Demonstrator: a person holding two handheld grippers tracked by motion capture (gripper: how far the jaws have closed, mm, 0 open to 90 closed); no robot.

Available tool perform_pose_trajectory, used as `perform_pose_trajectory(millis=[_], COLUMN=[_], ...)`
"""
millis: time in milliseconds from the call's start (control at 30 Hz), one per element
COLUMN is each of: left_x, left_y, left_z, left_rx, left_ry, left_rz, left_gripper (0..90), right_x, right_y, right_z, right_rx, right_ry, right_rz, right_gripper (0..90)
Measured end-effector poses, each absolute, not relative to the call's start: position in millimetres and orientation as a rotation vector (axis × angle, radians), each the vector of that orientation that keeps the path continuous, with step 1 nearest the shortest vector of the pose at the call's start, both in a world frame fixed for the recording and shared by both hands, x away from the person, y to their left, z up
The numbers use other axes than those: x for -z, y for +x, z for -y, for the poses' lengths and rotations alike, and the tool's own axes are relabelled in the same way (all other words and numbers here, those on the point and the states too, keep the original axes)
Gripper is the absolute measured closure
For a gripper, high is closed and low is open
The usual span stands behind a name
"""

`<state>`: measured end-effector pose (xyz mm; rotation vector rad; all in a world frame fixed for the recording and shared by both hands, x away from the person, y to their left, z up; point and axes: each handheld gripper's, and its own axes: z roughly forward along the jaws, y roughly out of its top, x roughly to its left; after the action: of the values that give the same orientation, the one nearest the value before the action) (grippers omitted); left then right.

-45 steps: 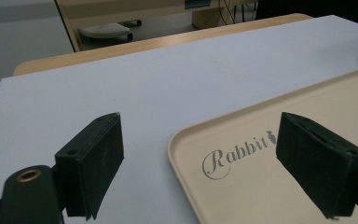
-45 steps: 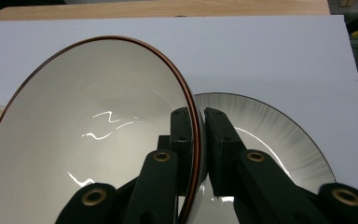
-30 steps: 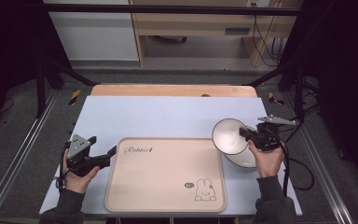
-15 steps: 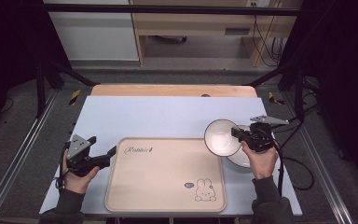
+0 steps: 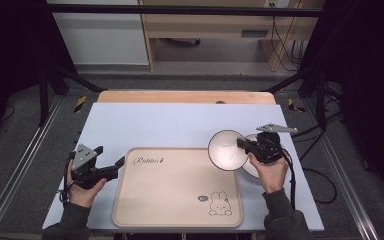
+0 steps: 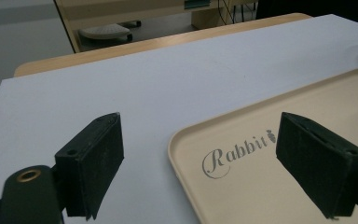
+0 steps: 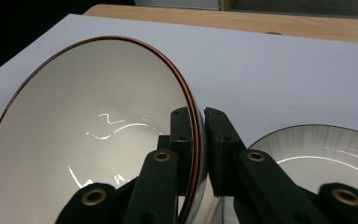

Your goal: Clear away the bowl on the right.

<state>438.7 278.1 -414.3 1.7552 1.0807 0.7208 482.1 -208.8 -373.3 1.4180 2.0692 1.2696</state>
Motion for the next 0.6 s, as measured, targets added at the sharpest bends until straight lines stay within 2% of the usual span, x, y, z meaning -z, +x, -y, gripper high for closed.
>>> perform_pose_trajectory(millis=[600], left_x=[413], left_y=[438], left_z=[-279], left_rx=[-0.725], left_ry=[1.754], left_rz=[-1.079], left_gripper=[14.6], right_x=[373], right_y=[491], right_z=[162], right_rx=[-1.296], right_ry=[1.324], right_rz=[-2.172], right_gripper=[82.0])
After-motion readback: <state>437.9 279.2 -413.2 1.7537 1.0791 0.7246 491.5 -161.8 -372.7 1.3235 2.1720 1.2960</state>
